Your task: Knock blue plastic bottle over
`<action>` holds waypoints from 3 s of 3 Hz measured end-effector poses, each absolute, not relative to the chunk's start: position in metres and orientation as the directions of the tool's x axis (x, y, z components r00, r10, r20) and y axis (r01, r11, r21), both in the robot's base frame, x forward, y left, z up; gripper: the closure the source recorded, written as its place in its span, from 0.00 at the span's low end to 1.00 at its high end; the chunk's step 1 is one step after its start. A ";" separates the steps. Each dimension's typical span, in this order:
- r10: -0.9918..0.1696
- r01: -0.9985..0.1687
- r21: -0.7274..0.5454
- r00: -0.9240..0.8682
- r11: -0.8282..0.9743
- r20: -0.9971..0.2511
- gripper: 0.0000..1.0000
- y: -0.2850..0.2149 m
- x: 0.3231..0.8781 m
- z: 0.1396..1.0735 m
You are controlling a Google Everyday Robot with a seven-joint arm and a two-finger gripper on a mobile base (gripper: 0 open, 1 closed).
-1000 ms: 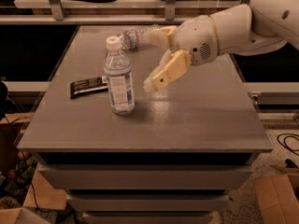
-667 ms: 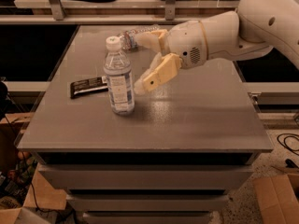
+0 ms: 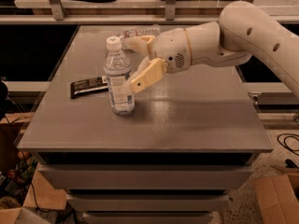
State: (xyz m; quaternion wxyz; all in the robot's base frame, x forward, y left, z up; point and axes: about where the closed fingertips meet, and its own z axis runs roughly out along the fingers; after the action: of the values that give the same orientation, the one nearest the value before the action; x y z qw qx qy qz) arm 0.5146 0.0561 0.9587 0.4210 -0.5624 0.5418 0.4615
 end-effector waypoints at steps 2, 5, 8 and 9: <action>-0.160 -0.995 0.025 -0.009 -0.095 -0.987 0.00 0.078 0.517 0.951; -0.111 -0.989 0.033 -0.017 -0.142 -0.994 0.64 0.088 0.511 0.939; -0.385 -0.993 -0.040 0.079 -0.109 -0.919 1.00 0.043 0.524 0.923; -0.414 -0.994 -0.047 0.084 -0.099 -0.906 1.00 0.038 0.527 0.922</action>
Offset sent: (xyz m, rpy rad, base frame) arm 0.0057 0.0280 -0.0134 0.1105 0.0086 0.0487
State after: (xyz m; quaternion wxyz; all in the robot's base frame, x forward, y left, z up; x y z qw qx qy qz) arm 0.5274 0.0375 0.9220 0.3758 -0.6330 0.5561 0.3856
